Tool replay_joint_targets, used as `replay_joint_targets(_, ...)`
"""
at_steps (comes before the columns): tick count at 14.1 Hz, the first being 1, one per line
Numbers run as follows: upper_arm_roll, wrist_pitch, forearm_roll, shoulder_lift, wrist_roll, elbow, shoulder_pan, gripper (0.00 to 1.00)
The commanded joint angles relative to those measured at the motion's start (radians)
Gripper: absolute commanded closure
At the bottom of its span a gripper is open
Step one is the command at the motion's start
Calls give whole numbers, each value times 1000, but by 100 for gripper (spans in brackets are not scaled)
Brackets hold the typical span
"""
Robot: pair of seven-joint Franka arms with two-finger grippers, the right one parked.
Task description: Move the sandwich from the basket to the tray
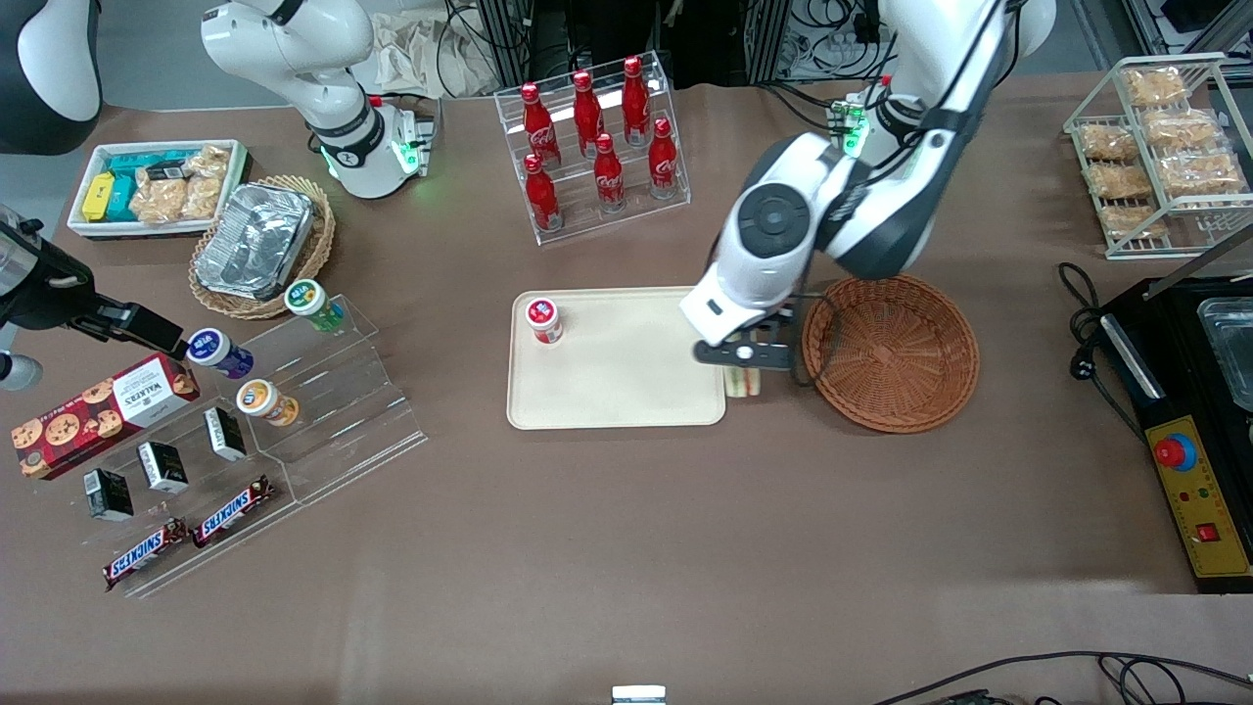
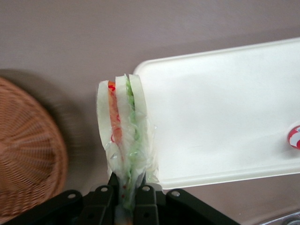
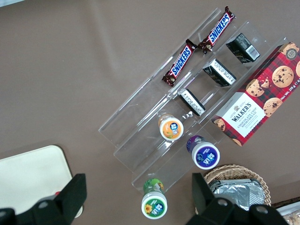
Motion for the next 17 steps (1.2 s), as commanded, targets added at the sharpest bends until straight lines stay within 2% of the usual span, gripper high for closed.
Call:
replay_joint_targets(1,9,66,2,77,-33,11,-38,100)
replay_joint_targets(4,9,125,-1,145,-34,10,-38,100)
replay_joint_targets(8,9,169,7,174,-34,11,-41,100)
replay_joint_targets(9,9,169,-2,173,-35,11,-41,93)
replay_joint_targets(10,9,166,-8,171,-37,10,-40,51)
replay_joint_targets(11,9,160,-7,169,-35,2,-32,3)
replay_joint_targets(14,15,146,-2,133,-32,-26,-20,0)
replay_joint_targets(17,29,33,11,62,-20,16,12,0)
